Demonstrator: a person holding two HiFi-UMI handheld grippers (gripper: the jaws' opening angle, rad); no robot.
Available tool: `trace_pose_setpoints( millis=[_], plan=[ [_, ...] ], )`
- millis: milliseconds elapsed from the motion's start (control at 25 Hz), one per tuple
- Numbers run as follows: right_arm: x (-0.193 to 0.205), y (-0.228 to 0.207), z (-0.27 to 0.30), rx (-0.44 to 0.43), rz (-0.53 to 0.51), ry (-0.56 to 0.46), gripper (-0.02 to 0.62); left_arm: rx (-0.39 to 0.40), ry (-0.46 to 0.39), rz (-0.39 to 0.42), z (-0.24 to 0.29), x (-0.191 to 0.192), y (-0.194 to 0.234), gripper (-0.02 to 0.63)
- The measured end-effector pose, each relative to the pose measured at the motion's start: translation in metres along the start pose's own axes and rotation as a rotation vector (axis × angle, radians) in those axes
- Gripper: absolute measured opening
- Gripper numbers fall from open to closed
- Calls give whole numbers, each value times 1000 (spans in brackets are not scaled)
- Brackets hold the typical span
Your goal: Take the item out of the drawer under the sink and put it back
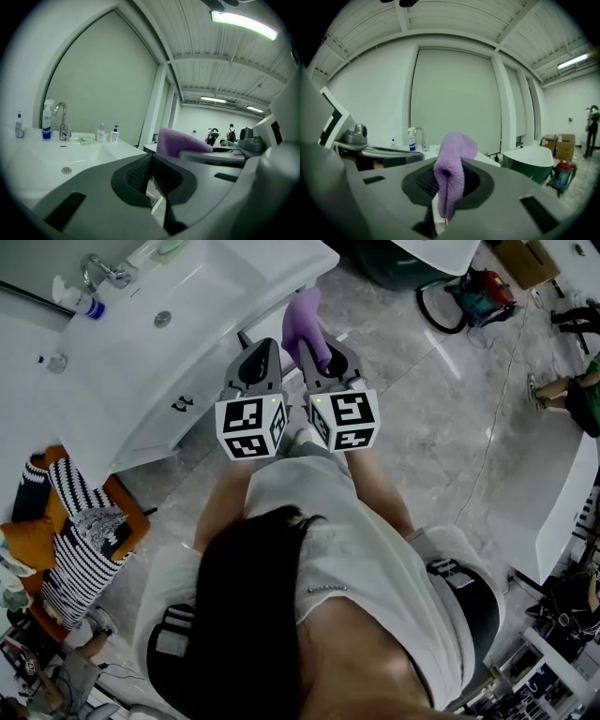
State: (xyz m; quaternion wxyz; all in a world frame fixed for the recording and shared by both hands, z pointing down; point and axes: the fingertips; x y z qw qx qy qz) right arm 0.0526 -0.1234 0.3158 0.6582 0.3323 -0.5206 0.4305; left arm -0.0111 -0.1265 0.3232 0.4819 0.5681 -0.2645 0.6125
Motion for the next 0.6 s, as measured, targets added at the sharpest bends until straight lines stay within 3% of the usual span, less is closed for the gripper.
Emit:
trace_pose_setpoints(
  millis=[600],
  plan=[
    [3,-6,-7,-2,7,7,55,-17,2,5,0,5,-8,2]
  ],
)
Point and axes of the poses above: the fingertips, and each gripper's own axes: z forward along the fingers, y to its left, x out of its underside, and after that the axes turned 1 degree about x, right-handed
